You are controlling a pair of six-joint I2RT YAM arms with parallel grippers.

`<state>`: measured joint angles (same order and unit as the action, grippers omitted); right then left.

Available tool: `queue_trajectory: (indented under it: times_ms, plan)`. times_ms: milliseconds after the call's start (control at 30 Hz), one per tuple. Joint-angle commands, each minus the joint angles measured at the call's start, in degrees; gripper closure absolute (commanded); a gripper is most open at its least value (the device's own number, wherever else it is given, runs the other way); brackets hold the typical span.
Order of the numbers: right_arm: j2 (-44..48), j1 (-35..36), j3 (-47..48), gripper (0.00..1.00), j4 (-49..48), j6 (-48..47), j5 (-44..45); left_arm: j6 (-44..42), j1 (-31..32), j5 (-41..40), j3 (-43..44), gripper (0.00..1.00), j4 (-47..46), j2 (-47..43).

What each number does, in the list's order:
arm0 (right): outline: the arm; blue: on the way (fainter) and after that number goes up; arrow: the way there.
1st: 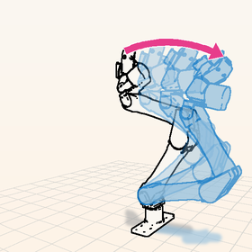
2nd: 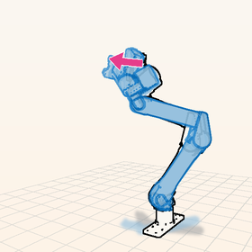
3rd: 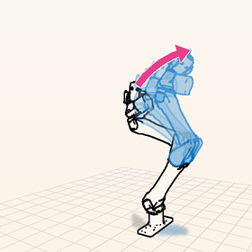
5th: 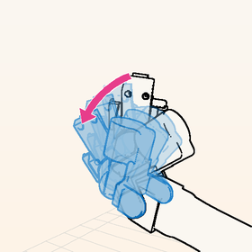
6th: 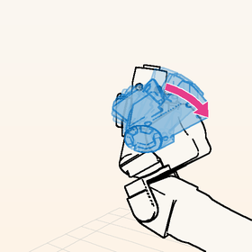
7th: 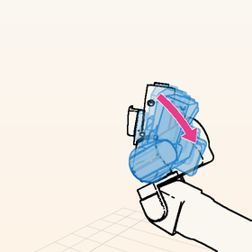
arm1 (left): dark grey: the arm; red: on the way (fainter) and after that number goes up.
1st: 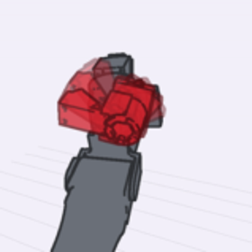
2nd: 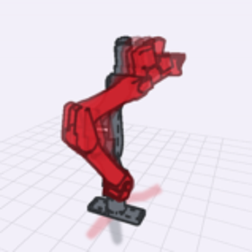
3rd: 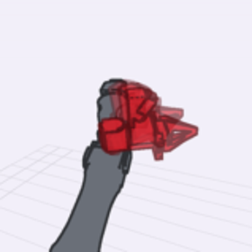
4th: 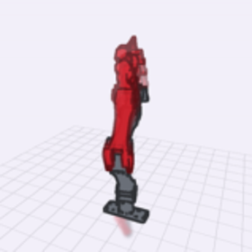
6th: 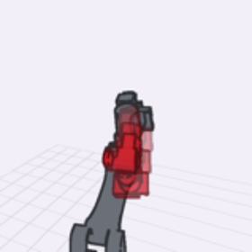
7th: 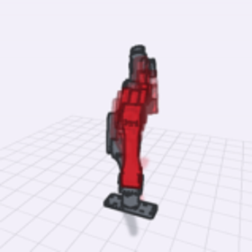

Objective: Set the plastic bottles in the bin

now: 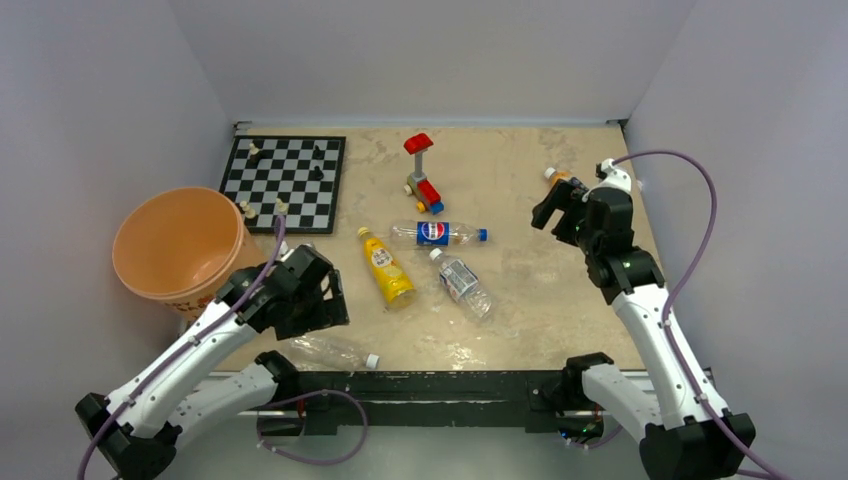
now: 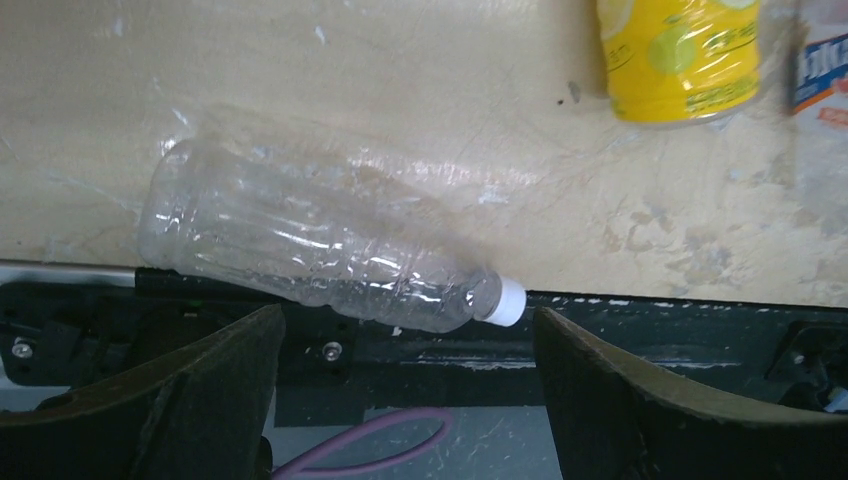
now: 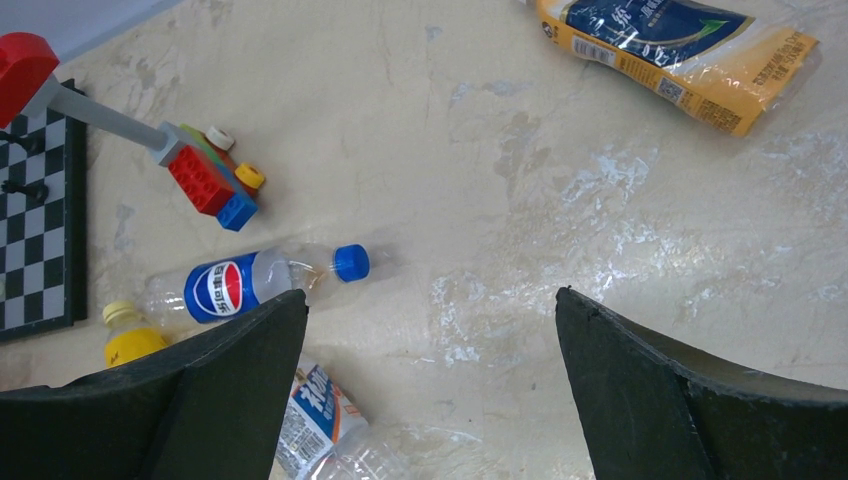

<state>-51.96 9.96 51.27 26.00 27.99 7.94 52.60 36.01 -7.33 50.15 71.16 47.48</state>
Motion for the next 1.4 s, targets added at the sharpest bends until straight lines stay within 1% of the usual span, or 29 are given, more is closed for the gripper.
queue_trajectory:
  times_ms: [0, 67, 133, 167, 333, 500, 567, 733, 1000, 1100, 1133, 1200, 1367]
  plan:
    - [-0.13, -0.11, -0.51, 0.01, -3.79, 1.59, -3.64, 9.99, 7.35, -5.3, 0.1, 0.03, 5.0, 4.58]
    - [-0.54, -0.16, -0.3, 0.01, -3.78, 1.79, -4.47, 13.81, 10.15, -5.88, 0.73, 0.02, 7.64, 7.36]
    - [-0.76, -0.12, -0.23, 0.01, -3.76, 1.97, -4.9, 19.45, 10.9, -6.04, 0.7, 0.01, 10.7, 8.97]
    - [-0.67, -0.11, -0.33, 0.01, -3.8, 2.06, -5.14, 20.85, 10.97, -5.91, 0.33, 0.0, 10.67, 8.86]
    - [0.11, -0.14, -1.24, 0.01, -4.05, 2.07, -6.03, 27.08, 10.97, -5.34, -2.36, 0.0, 8.76, 6.53]
    - [-0.97, -0.19, -1.65, 0.01, -3.87, 1.79, -5.31, 33.47, 10.88, -2.1, -8.48, 0.0, 3.55, 5.95]
    - [-1.67, -0.14, -1.55, 0.01, -3.99, 1.72, -5.74, 34.8, 10.84, -1.91, -10.18, 0.0, 1.02, 5.92]
    - [-1.97, -0.16, -1.46, 0.01, -4.09, 1.89, -6.75, 37.56, 10.84, -3.57, -10.88, 0.0, 0.68, 6.72]
    - [-1.81, -0.11, -2.21, 0.01, -4.3, 1.72, -7.84, 41.33, 10.79, -4.73, -15.48, 0.0, -4.87, 7.09]
    - [-1.87, -0.12, -2.45, 0.01, -4.89, 1.5, -8.42, 41.02, 10.66, -5.75, -16.26, 0.01, -7.51, 7.39]
    - [-1.83, -0.12, -2.55, 0.01, -5.07, 1.39, -9.14, 40.57, 10.66, -6.29, -16.0, 0.03, -7.95, 7.93]
    - [-1.95, -0.11, -2.64, 0.01, -5.24, 1.29, -9.52, 39.42, 10.69, -7.05, -15.16, 0.1, -8.68, 9.89]
    - [-3.13, -0.16, -2.17, 0.01, -5.06, 1.37, -9.51, 34.74, 10.67, -6.64, -11.85, 0.39, -10.75, 16.5]
